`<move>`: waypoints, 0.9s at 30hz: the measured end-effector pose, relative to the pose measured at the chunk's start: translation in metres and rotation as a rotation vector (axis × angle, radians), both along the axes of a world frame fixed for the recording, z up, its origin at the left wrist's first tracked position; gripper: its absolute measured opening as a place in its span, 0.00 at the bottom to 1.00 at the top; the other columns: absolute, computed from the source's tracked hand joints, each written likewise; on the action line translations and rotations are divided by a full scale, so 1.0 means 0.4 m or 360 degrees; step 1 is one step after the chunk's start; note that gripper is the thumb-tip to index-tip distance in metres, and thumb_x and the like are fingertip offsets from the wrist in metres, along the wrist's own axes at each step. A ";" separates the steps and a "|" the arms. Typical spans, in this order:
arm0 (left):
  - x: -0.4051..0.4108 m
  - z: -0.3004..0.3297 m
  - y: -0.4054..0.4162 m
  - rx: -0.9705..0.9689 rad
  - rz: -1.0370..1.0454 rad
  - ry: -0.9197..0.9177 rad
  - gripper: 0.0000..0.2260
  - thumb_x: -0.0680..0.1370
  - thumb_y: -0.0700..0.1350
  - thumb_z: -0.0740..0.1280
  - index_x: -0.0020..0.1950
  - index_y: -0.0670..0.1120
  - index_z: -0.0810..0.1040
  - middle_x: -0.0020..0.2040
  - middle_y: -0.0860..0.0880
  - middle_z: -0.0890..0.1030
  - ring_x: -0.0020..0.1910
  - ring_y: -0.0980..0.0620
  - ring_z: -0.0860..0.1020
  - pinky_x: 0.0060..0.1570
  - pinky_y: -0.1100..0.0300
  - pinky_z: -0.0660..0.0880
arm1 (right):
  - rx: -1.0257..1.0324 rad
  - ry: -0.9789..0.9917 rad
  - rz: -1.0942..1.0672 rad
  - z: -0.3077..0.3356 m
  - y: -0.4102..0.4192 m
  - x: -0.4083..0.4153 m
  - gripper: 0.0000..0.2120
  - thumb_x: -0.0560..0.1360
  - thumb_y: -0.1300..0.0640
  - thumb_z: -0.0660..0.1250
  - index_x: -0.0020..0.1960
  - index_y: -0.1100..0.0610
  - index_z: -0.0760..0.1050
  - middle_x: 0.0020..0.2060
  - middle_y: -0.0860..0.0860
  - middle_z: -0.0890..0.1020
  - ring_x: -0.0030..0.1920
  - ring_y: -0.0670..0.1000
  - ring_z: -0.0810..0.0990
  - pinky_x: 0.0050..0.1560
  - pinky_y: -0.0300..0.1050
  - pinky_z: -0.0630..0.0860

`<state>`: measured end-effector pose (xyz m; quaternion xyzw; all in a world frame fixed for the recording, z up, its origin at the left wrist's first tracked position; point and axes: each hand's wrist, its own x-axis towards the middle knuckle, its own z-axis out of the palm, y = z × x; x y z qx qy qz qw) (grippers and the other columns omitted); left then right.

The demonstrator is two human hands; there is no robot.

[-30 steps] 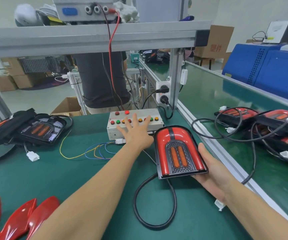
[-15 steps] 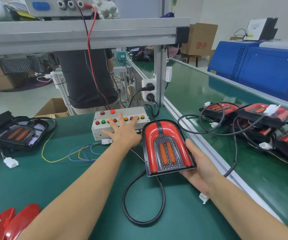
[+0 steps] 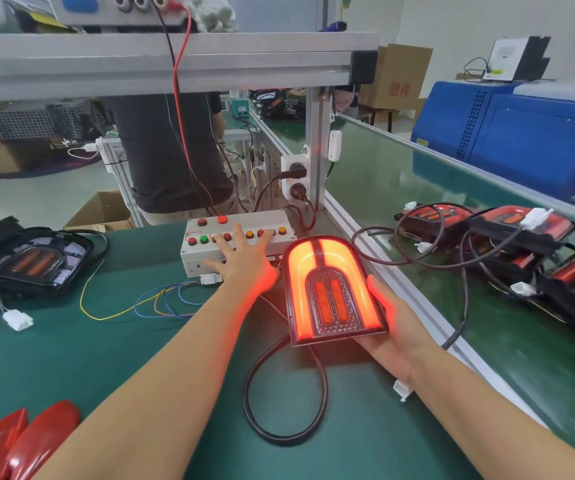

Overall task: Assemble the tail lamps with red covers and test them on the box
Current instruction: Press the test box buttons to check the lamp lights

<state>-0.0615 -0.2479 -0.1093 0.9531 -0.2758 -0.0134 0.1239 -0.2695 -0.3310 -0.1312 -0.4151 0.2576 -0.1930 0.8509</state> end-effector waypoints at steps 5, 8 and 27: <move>0.001 0.001 0.001 -0.0004 -0.0001 0.0008 0.34 0.75 0.42 0.64 0.73 0.66 0.52 0.78 0.46 0.39 0.74 0.34 0.38 0.64 0.26 0.45 | 0.0018 0.0007 -0.0004 -0.001 0.000 -0.001 0.17 0.79 0.48 0.61 0.49 0.56 0.85 0.51 0.58 0.85 0.43 0.53 0.85 0.42 0.46 0.80; 0.000 0.002 0.001 0.0014 0.0001 0.0011 0.34 0.74 0.42 0.64 0.73 0.66 0.52 0.78 0.46 0.39 0.74 0.34 0.38 0.64 0.26 0.46 | 0.0012 0.0012 -0.0012 0.001 0.002 -0.001 0.17 0.79 0.48 0.61 0.52 0.57 0.83 0.52 0.58 0.84 0.45 0.53 0.85 0.44 0.48 0.79; 0.043 0.014 -0.011 0.0125 -0.0146 -0.0238 0.28 0.74 0.46 0.61 0.72 0.64 0.62 0.78 0.47 0.47 0.76 0.40 0.40 0.66 0.31 0.36 | 0.0113 -0.0025 -0.0024 -0.006 -0.007 0.005 0.16 0.79 0.49 0.61 0.55 0.58 0.82 0.55 0.59 0.83 0.47 0.53 0.84 0.46 0.48 0.80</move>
